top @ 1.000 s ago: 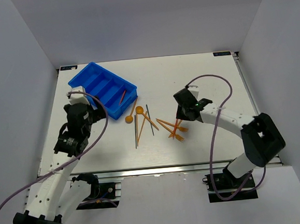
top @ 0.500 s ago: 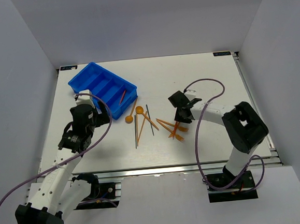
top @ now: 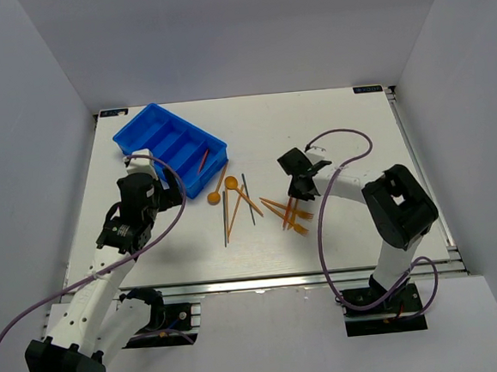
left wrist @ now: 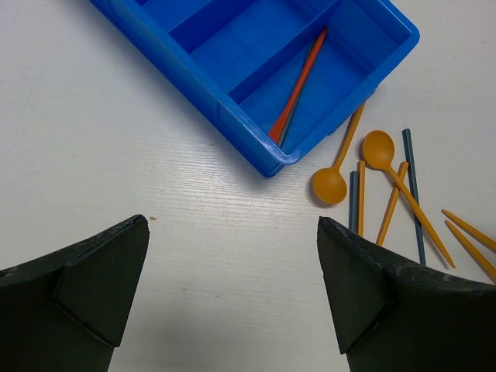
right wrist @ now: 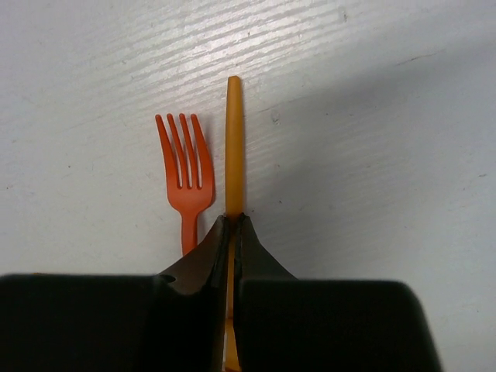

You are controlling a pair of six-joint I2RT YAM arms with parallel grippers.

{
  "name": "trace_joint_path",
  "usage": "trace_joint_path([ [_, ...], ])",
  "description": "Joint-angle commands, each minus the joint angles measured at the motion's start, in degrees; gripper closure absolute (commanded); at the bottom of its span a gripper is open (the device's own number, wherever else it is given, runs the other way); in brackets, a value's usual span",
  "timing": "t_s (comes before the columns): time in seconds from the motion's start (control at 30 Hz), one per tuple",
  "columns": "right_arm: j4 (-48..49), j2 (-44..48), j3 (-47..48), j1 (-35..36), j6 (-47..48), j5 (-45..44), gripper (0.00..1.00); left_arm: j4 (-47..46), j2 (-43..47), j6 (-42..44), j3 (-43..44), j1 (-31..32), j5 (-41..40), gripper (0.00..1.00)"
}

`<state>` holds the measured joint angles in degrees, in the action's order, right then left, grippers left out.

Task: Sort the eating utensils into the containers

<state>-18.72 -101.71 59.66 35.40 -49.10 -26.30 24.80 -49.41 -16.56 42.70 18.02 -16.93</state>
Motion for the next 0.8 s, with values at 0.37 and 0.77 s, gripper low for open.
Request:
trace_joint_path([
  [0.37,-4.1,-0.3,6.7,-9.1,2.3,-13.3,1.0,-1.1,0.2,0.3,0.1,0.2,0.6,0.02],
  [0.77,14.6,10.5,0.3,-10.9,14.1,-17.9,1.0,-1.2,0.5,0.2,0.1,0.2,0.0,0.02],
])
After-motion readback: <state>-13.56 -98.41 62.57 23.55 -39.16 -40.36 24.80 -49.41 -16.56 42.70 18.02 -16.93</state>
